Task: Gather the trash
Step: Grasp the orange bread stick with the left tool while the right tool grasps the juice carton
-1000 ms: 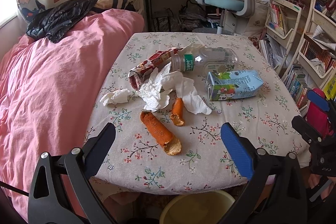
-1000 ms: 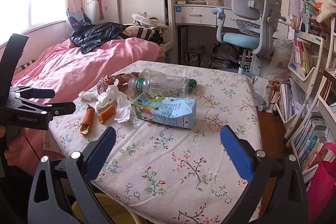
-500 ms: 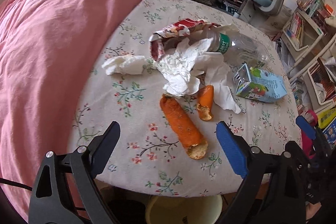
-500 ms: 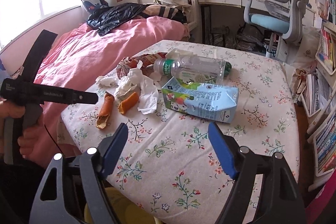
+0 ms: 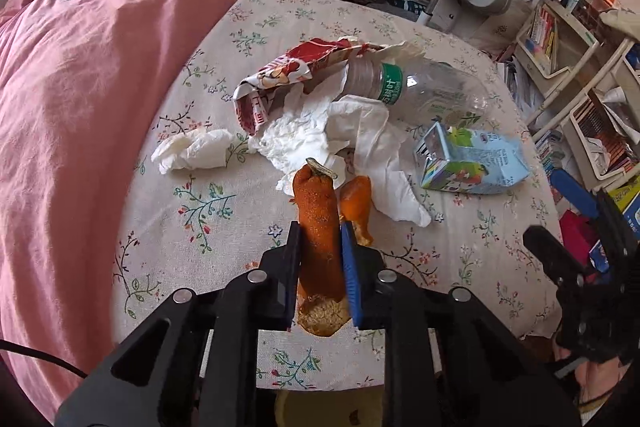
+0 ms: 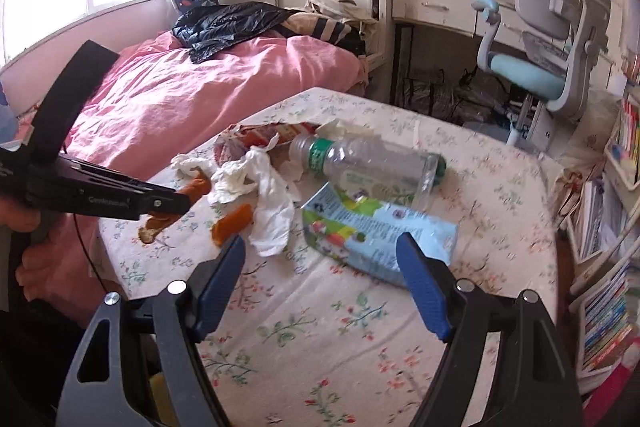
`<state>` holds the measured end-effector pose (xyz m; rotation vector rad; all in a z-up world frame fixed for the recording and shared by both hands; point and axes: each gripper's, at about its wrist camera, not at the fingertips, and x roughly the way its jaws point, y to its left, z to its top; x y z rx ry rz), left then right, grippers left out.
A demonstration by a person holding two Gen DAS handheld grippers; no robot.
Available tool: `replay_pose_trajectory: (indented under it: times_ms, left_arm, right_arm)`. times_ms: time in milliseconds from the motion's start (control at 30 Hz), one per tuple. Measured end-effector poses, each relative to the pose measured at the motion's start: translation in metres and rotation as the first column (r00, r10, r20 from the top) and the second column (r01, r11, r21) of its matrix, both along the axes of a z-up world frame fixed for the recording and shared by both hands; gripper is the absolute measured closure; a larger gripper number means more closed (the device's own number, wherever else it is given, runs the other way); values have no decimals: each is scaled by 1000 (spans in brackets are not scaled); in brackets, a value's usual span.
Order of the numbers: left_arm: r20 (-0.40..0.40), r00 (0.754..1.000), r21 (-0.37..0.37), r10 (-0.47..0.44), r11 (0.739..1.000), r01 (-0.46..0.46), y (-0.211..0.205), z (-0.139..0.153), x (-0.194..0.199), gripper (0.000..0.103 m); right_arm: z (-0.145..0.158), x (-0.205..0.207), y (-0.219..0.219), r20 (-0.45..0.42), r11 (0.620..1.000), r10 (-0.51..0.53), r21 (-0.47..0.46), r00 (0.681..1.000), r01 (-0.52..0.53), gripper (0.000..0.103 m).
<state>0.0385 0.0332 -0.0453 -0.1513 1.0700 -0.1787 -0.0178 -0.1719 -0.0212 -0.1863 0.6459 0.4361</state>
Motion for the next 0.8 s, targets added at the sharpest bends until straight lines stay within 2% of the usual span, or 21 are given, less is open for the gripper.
replay_pose_trajectory:
  times_ms: [33, 200, 333, 400, 467, 500, 533, 600, 667, 733, 767, 800]
  left_arm:
    - [6, 1000, -12, -17, 1000, 17, -4, 3, 0, 84]
    - [27, 996, -14, -83, 996, 83, -19, 12, -5, 84]
    - [35, 995, -17, -96, 995, 96, -22, 17, -6, 84]
    - [38, 994, -17, -101, 995, 102, -24, 18, -6, 84]
    - [38, 994, -9, -106, 994, 107, -26, 16, -6, 84]
    - [38, 993, -7, -108, 994, 108, -27, 15, -6, 84]
    - [39, 993, -4, -110, 994, 110, -27, 15, -7, 84]
    - [43, 993, 8, -114, 993, 114, -30, 15, -7, 84]
    - [53, 992, 25, -117, 993, 116, -33, 15, -8, 84]
    - [58, 991, 30, -123, 992, 121, -36, 15, -10, 84]
    - [57, 991, 33, -122, 992, 121, -37, 14, -10, 84]
    - [56, 991, 37, -122, 992, 120, -37, 14, -10, 84]
  right_arm:
    - [1, 7, -2, -2, 999, 29, -32, 1000, -29, 21]
    - [-3, 40, -2, -10, 969, 160, -188, 987, -159, 21]
    - [-15, 69, 6, -137, 907, 292, -274, 947, -319, 21]
    - [-23, 77, 10, -191, 878, 325, -303, 926, -371, 21]
    - [-33, 81, 14, -253, 855, 336, -322, 907, -406, 33]
    - [-37, 81, 14, -286, 850, 338, -317, 897, -421, 45]
    - [-39, 78, 14, -302, 849, 343, -306, 890, -431, 53]
    - [-36, 67, 12, -319, 858, 363, -251, 876, -447, 59]
    - [-36, 57, 12, -303, 873, 342, -247, 890, -420, 61]
    - [-36, 48, 11, -279, 895, 300, -247, 912, -370, 74]
    - [-34, 45, 9, -283, 907, 287, -225, 915, -355, 79]
    - [-34, 41, 7, -287, 917, 275, -210, 918, -340, 89]
